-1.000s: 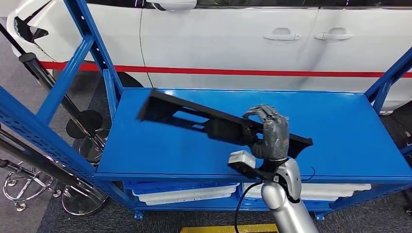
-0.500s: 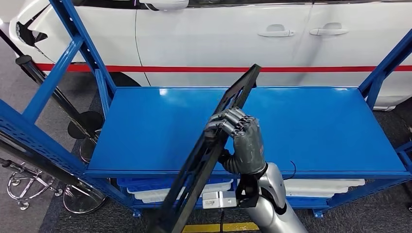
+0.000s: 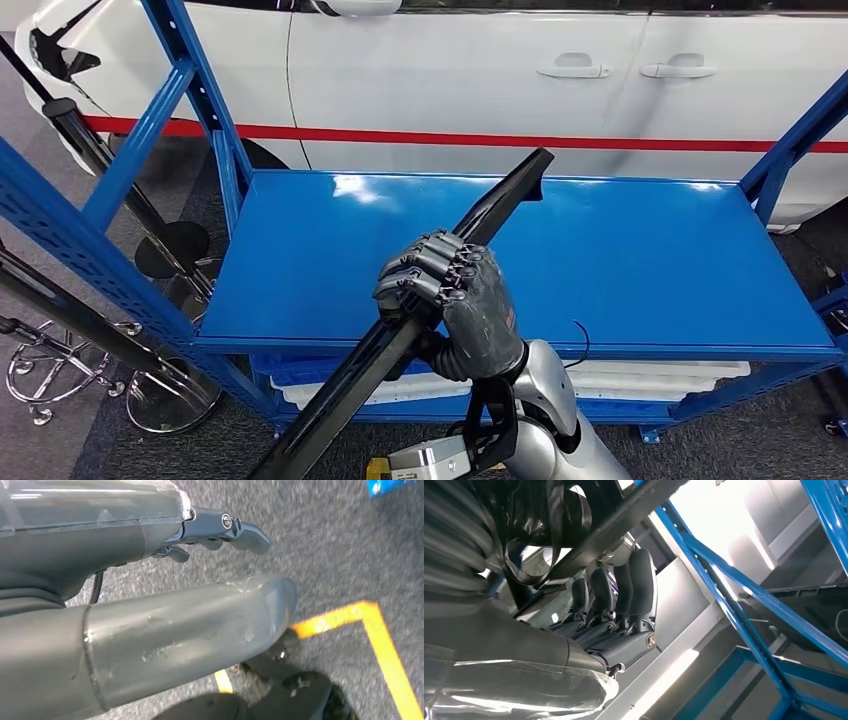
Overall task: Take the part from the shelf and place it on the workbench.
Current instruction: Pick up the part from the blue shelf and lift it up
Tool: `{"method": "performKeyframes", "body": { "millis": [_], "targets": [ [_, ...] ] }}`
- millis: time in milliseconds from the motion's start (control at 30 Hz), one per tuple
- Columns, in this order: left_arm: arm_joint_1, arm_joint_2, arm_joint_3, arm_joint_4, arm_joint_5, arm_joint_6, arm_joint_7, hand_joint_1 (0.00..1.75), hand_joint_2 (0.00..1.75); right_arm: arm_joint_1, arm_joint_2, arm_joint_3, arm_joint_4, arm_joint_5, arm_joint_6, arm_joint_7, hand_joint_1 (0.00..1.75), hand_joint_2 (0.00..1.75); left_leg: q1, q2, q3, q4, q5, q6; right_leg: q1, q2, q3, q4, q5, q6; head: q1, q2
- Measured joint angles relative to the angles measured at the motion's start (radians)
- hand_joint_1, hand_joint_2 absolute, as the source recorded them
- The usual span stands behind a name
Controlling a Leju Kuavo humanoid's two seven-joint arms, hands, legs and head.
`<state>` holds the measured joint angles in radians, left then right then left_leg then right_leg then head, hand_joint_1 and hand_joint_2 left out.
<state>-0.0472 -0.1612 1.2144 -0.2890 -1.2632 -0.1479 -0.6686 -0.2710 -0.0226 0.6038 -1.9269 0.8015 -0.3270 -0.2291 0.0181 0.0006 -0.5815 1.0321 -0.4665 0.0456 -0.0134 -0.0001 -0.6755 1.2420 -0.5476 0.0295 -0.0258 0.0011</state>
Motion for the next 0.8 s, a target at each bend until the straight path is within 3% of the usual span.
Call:
{"method": "performKeyframes", "body": {
  "millis": [67, 100, 167, 233, 300, 367, 433, 467, 533, 600, 667, 733, 800],
  "targets": [
    [0.0, -0.001, -0.002, 0.003, 0.0, 0.0, 0.001, 0.0, 0.0, -0.001, -0.003, 0.006, 0.0, 0.001, -0.001, 0.0, 1.75, 1.75, -0.001, -0.001, 0.001, 0.001, 0.001, -0.004, 0.004, 0.0, 0.072, -0.139, 0.057, -0.01, 0.0, 0.0],
    [-0.001, -0.001, -0.003, 0.004, 0.0, 0.0, 0.001, 0.0, 0.0, -0.001, -0.003, 0.01, 0.0, 0.001, -0.002, 0.0, 1.75, 1.75, -0.002, -0.001, 0.0, 0.001, 0.002, -0.009, 0.008, 0.0, 0.094, -0.186, 0.07, -0.016, 0.0, 0.0],
    [-0.002, -0.002, -0.004, 0.007, 0.003, 0.001, 0.005, 0.0, 0.0, -0.001, -0.006, 0.013, 0.0, 0.001, -0.004, 0.0, 1.75, 1.75, -0.003, -0.001, -0.004, -0.001, 0.006, -0.021, 0.015, 0.0, 0.102, -0.213, 0.073, -0.024, 0.0, 0.0],
    [-0.003, -0.001, -0.004, 0.008, 0.008, 0.0, 0.01, 0.0, 0.0, -0.001, -0.007, 0.015, 0.0, 0.002, -0.007, 0.002, 1.75, 1.75, -0.002, -0.001, -0.006, 0.001, 0.002, -0.032, 0.01, 0.0, 0.103, -0.223, 0.081, -0.035, 0.0, 0.0],
    [-0.003, -0.001, -0.004, 0.009, 0.016, -0.006, 0.013, 0.0, 0.0, 0.0, -0.008, 0.017, 0.0, 0.003, -0.013, 0.003, 1.75, 1.75, -0.001, -0.001, -0.028, 0.053, -0.038, -0.04, 0.003, -0.003, 0.107, -0.235, 0.09, -0.046, 0.0, 0.0],
    [-0.004, 0.0, -0.003, 0.009, 0.026, -0.019, 0.021, 0.0, 0.0, 0.004, -0.008, 0.021, 0.001, 0.003, -0.019, 0.003, 1.75, 1.75, 0.001, -0.001, -0.081, 0.178, -0.11, -0.045, 0.004, -0.008, 0.103, -0.235, 0.095, -0.052, -0.001, 0.0],
    [-0.003, 0.0, -0.001, 0.009, 0.035, -0.028, 0.039, 0.0, 0.0, 0.012, -0.008, 0.022, 0.004, 0.001, -0.022, 0.003, 1.75, 1.75, 0.002, -0.001, -0.115, 0.268, -0.144, -0.05, 0.004, -0.009, 0.094, -0.229, 0.097, -0.053, 0.0, 0.0],
    [-0.003, 0.001, 0.001, 0.009, 0.038, -0.03, 0.047, 0.0, 0.0, 0.015, -0.008, 0.022, 0.005, 0.0, -0.022, 0.003, 1.75, 1.75, 0.003, -0.001, -0.107, 0.261, -0.132, -0.052, 0.004, -0.009, 0.089, -0.223, 0.097, -0.052, 0.0, 0.0],
    [-0.004, 0.004, 0.006, 0.009, 0.041, -0.031, 0.054, 0.0, 0.0, 0.018, -0.009, 0.022, 0.005, -0.002, -0.023, 0.003, 1.75, 1.75, 0.006, -0.001, -0.041, 0.144, -0.075, -0.052, 0.002, -0.008, 0.079, -0.209, 0.095, -0.049, 0.0, 0.0],
    [-0.007, 0.005, 0.01, 0.01, 0.044, -0.031, 0.059, 0.0, 0.0, 0.019, -0.009, 0.023, 0.005, -0.005, -0.025, 0.003, 1.75, 1.75, 0.004, -0.003, 0.013, 0.038, -0.04, -0.048, 0.005, -0.006, 0.068, -0.193, 0.093, -0.038, 0.0, 0.0],
    [-0.009, 0.005, 0.013, 0.01, 0.047, -0.03, 0.067, 0.0, 0.0, 0.021, -0.009, 0.023, 0.004, -0.012, -0.028, 0.002, 1.75, 1.75, -0.001, -0.006, 0.019, 0.021, -0.034, -0.039, 0.008, -0.004, 0.061, -0.188, 0.098, -0.024, 0.0, 0.0],
    [-0.009, 0.004, 0.015, 0.01, 0.048, -0.028, 0.075, 0.0, 0.0, 0.025, -0.01, 0.023, 0.003, -0.023, -0.03, 0.0, 1.75, 1.75, 0.0, -0.004, 0.011, 0.017, -0.02, -0.022, 0.005, -0.002, 0.056, -0.187, 0.098, -0.012, 0.0, 0.0],
    [-0.011, 0.003, 0.016, 0.011, 0.048, -0.026, 0.082, 0.0, 0.0, 0.029, -0.013, 0.023, 0.0, -0.035, -0.031, -0.003, 1.75, 1.75, 0.002, 0.0, -0.001, 0.009, -0.003, -0.004, 0.002, 0.0, 0.037, -0.143, 0.051, -0.002, 0.0, 0.0]
  ]
}}
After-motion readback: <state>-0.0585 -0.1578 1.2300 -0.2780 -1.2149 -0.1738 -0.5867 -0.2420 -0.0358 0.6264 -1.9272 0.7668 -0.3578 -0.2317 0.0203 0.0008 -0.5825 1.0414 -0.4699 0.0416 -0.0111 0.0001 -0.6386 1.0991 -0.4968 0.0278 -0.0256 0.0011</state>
